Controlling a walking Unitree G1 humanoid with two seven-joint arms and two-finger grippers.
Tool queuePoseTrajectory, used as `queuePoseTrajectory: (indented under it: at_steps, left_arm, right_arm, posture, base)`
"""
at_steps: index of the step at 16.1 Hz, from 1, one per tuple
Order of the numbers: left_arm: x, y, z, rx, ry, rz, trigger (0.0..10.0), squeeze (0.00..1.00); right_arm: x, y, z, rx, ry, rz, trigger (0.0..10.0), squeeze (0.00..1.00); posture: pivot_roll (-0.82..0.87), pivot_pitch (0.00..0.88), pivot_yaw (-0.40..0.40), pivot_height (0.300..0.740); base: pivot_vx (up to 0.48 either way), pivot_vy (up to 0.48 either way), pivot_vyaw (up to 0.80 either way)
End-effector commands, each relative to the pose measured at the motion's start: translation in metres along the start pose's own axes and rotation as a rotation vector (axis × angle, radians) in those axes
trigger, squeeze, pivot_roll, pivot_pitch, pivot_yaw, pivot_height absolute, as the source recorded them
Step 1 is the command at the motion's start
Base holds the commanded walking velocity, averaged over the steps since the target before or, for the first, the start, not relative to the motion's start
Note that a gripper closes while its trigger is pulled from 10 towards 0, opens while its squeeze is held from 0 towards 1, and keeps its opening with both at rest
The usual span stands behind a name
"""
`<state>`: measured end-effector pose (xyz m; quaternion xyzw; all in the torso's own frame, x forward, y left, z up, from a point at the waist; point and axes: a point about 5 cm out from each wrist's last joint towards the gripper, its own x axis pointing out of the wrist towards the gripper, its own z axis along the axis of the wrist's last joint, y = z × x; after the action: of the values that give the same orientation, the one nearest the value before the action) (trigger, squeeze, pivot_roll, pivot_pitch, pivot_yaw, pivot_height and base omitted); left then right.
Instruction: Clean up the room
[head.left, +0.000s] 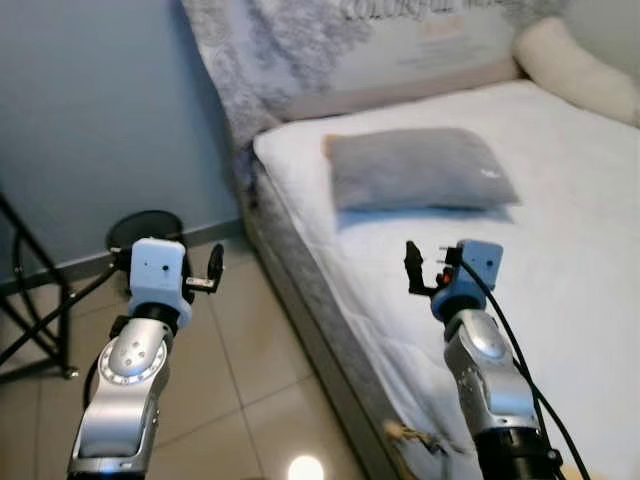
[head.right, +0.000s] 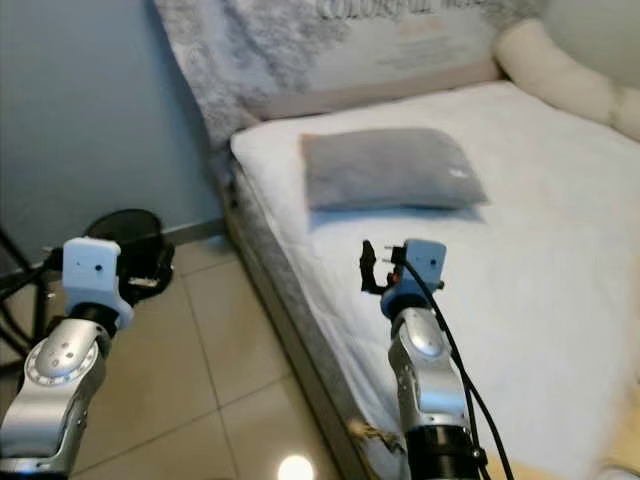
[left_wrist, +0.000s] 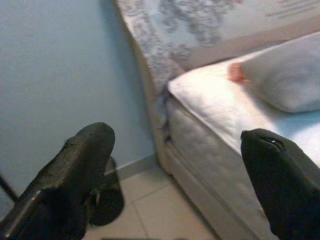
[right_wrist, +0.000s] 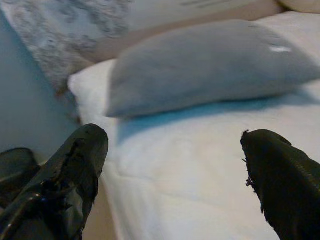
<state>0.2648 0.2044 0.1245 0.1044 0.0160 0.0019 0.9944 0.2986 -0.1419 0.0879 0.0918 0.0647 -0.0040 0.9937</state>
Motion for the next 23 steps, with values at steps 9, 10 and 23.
queuePoseTrajectory:
  at_steps: [9, 10, 23]
  left_arm:
    - [-0.001, 0.003, 0.002, 0.005, 0.008, 0.025, 10.0, 0.17]
    - [-0.001, 0.002, 0.002, 0.007, 0.007, 0.024, 10.0, 0.17]
    - [0.001, -0.005, 0.007, 0.05, -0.013, -0.028, 10.0, 0.17]
  right_arm:
    - [-0.001, 0.009, 0.003, -0.014, -0.015, 0.075, 10.0, 1.0]
    - [-0.001, 0.011, 0.004, -0.008, -0.019, 0.093, 10.0, 1.0]
    - [-0.008, 0.016, 0.01, 0.006, -0.041, 0.164, 10.0, 1.0]
  posture:
    - [0.1, 0.028, -0.007, 0.74]
    - [0.1, 0.028, -0.006, 0.74]
    - [0.09, 0.0, -0.007, 0.74]
  base:
    - [0.399, 0.0, 0.09]
    - [0.405, 0.0, 0.8]
    - [0.396, 0.0, 0.25]
